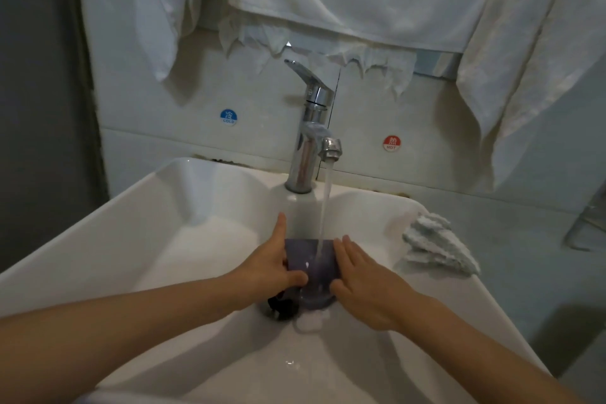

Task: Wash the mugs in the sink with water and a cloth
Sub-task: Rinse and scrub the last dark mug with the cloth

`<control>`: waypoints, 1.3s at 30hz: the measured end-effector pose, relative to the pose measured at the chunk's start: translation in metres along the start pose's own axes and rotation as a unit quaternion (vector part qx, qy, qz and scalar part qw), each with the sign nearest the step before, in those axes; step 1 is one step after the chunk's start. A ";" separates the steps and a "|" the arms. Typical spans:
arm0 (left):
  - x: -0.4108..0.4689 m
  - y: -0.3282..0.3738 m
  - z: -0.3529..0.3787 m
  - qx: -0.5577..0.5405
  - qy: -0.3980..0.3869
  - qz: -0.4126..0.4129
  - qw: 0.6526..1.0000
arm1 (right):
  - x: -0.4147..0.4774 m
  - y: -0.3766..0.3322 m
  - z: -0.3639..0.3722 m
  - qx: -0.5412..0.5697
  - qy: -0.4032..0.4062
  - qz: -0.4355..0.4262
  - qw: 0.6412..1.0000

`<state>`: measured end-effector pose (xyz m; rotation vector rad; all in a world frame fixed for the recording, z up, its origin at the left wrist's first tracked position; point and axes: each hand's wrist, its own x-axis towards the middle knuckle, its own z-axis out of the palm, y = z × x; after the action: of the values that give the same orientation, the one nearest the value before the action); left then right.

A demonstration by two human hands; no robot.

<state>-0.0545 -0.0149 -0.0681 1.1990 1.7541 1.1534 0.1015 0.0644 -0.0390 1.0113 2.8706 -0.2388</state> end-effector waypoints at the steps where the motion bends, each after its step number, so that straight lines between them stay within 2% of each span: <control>1: 0.001 0.000 0.000 0.013 -0.001 0.005 1.000 | 0.000 -0.001 0.002 0.004 -0.004 -0.001 1.000; 5: 0.000 0.001 -0.004 0.008 -0.011 0.031 0.999 | -0.007 -0.025 0.010 0.024 -0.024 -0.126 0.991; 6: -0.001 0.001 -0.004 -0.003 -0.010 0.029 1.000 | -0.007 -0.025 0.009 0.024 -0.035 -0.132 0.990; 8: 0.001 0.001 -0.004 -0.035 -0.010 0.018 0.999 | -0.003 -0.012 0.006 0.036 -0.021 -0.087 0.995; 11: 0.004 -0.001 -0.004 -0.025 -0.009 0.005 1.000 | 0.003 0.005 0.002 0.058 -0.008 0.004 0.998; 16: 0.003 -0.001 -0.007 -0.021 -0.008 0.010 1.000 | -0.007 -0.018 0.004 0.049 -0.018 -0.096 0.994; 22: 0.003 0.001 -0.005 -0.004 -0.003 0.009 1.000 | 0.001 0.003 0.000 0.060 -0.021 0.002 0.998; 26: 0.003 -0.001 -0.007 -0.019 -0.004 0.012 1.000 | -0.006 -0.013 0.004 0.023 -0.022 -0.075 0.997; 29: 0.005 -0.002 -0.008 -0.021 0.003 0.010 1.000 | -0.006 -0.015 -0.001 -0.007 -0.018 -0.071 0.997; 34: 0.002 0.002 -0.004 0.105 -0.028 0.059 0.992 | 0.001 0.007 0.001 -0.002 -0.025 0.056 0.998; 39: 0.001 -0.003 0.001 0.228 -0.045 0.127 0.964 | 0.009 0.010 -0.005 0.061 0.015 -0.003 0.998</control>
<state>-0.0551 -0.0147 -0.0710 1.7637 1.8960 0.8329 0.1001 0.0786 -0.0366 1.0338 2.9183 -0.4062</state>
